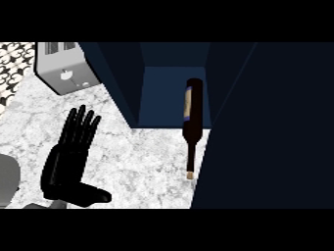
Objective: Pick up the wine, place it into the cabinet and close the cabinet
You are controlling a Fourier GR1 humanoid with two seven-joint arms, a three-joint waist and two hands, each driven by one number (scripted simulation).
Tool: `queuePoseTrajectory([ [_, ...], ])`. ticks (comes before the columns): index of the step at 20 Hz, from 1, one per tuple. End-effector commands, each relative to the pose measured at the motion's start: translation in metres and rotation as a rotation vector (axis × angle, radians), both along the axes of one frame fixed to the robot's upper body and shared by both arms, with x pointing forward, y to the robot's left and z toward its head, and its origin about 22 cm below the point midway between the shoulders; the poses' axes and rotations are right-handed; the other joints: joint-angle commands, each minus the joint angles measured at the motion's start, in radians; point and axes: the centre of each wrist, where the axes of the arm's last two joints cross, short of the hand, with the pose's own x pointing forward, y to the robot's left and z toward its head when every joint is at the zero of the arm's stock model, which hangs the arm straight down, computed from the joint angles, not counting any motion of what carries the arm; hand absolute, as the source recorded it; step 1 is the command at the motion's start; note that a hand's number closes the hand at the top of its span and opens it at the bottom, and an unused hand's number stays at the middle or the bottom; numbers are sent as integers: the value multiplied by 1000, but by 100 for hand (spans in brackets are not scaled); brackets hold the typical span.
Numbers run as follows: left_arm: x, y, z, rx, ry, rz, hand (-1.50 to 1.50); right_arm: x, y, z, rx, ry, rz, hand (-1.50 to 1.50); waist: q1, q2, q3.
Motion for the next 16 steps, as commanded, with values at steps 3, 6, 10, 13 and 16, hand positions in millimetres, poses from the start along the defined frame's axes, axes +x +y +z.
queuePoseTrajectory([
  [3, -8, 42, 7, 41, -18, 49, -150, -24, 7, 42, 127, 55, 162, 150, -1, 4, -1],
  [6, -14, 64, 8, 30, -22, 70, -150, -27, 9, 45, 135, 39, 159, 150, -4, 3, -1],
  [10, -10, 80, 17, 25, -30, 62, -150, -28, 16, 43, 164, 40, 170, 150, -4, 2, -3],
  [13, -21, 94, 26, 51, -32, 61, -150, -23, 18, 41, 145, 44, 170, 150, 13, 3, -2],
  [16, -19, 111, 25, 46, -25, 44, -150, -18, 21, 43, 134, 36, 187, 150, 17, 8, -5],
])
